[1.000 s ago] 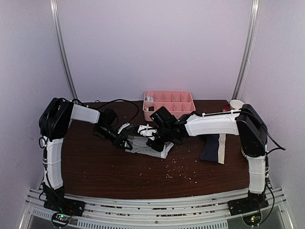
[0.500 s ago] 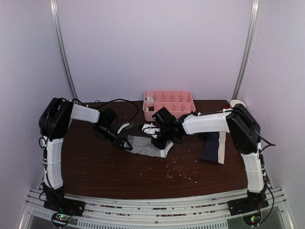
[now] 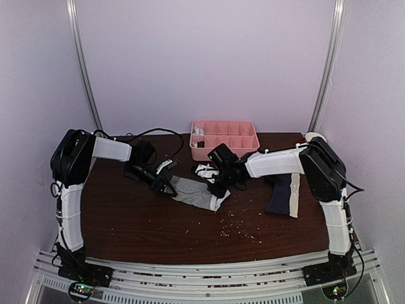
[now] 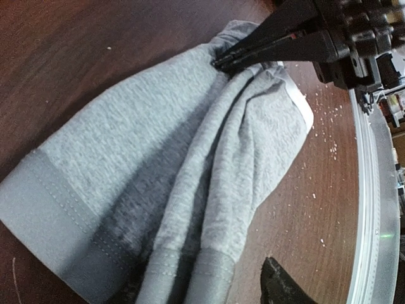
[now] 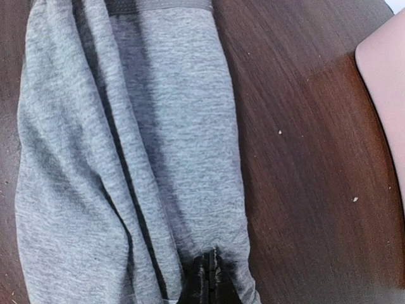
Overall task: Roll the underwear
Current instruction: Fold the underwear at the center of the board.
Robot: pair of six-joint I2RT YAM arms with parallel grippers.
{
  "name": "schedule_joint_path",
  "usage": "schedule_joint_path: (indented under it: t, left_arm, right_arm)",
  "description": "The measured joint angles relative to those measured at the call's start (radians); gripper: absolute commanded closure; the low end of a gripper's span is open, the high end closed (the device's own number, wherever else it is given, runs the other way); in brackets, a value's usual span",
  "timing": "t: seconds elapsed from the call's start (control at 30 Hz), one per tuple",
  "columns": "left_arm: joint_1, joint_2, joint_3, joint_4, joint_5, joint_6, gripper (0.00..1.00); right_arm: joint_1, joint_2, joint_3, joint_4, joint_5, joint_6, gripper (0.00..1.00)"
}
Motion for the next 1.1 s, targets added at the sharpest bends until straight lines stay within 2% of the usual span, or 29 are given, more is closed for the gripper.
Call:
schedule_joint_path:
  t: [0.1,0.23,0.47,0.53,0.7,0.83,0.93,1.1]
  left_arm:
    - [0.000,-0.009,0.000,0.026,-0.022,-0.009,0.36]
    - [0.000,-0.026,-0.005,0.064,-0.076,-0.020,0.41]
    - [0.000,-0.030,-0.005,0.090,-0.122,-0.026,0.51]
    - [0.000,-0.030,-0.005,0.093,-0.130,-0.026,0.55]
    - [0.002,-0.029,-0.005,0.090,-0.135,-0.026,0.60]
    - [0.004,-0.026,-0.004,0.087,-0.132,-0.026,0.66]
    - [0.005,-0.025,-0.004,0.079,-0.129,-0.027,0.72]
    - [0.006,-0.022,-0.003,0.067,-0.125,-0.027,0.74]
  right_arm:
    - [0.000,0.003,0.000,0.000,0.000,0.005,1.00]
    - [0.000,0.006,0.000,0.001,-0.002,0.006,1.00]
    - [0.000,-0.014,-0.010,0.009,-0.020,0.024,0.73]
    - [0.000,-0.053,-0.029,0.014,-0.026,0.029,0.68]
    - [0.010,-0.179,-0.069,0.045,-0.027,0.028,0.65]
    - [0.030,-0.267,-0.122,0.097,-0.039,0.006,0.57]
    - [0.041,-0.262,-0.129,0.106,-0.059,0.003,0.56]
    - [0.051,-0.164,-0.083,0.058,-0.085,0.003,0.54]
